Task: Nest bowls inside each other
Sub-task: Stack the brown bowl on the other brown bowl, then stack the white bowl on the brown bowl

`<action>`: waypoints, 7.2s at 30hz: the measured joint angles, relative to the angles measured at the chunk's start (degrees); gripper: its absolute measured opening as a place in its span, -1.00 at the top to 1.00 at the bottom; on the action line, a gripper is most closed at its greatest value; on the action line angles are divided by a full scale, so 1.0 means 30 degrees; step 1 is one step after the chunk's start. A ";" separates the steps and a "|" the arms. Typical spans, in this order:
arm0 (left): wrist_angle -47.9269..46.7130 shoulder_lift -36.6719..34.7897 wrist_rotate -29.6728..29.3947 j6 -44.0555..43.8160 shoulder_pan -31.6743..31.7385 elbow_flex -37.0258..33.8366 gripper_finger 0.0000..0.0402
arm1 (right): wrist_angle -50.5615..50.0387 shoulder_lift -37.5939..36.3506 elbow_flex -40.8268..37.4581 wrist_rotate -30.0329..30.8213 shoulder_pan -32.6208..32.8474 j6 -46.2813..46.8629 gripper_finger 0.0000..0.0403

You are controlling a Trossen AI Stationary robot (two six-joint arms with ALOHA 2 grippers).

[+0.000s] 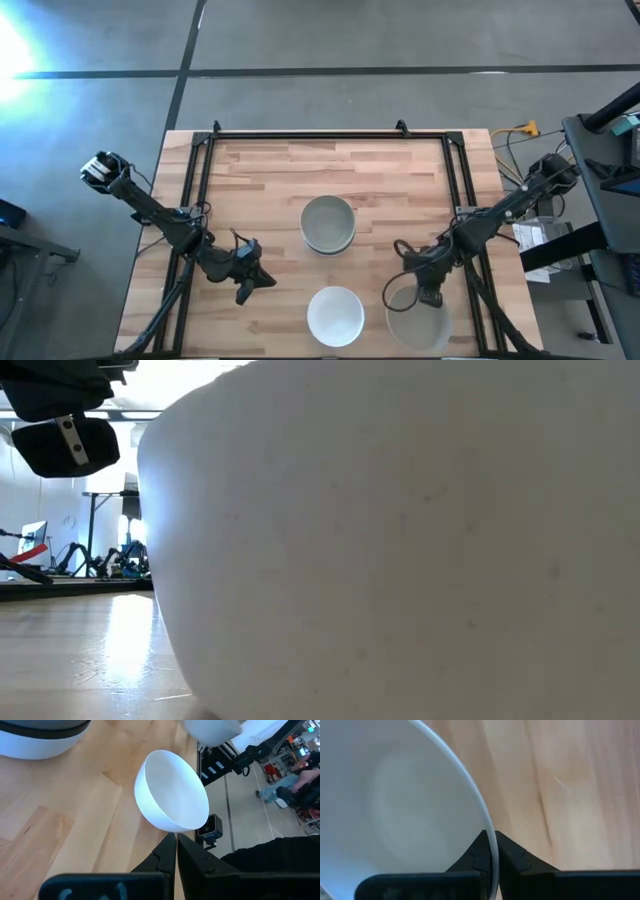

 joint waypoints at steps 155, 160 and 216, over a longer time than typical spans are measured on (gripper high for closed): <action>0.0552 0.0005 0.0355 0.1304 -0.0036 -0.0262 1.00 | 1.3334 0.2133 -0.2088 0.5790 -0.1013 0.9031 0.44; 0.0531 0.0005 0.0408 0.1297 -0.0036 -0.0262 1.00 | 1.3407 0.3893 -0.1251 0.6143 -0.1024 0.9581 0.33; 0.0540 -0.0002 0.0724 0.1112 0.0042 -0.0357 1.00 | -0.2572 0.1536 0.8744 0.5954 -1.0470 -0.1569 0.96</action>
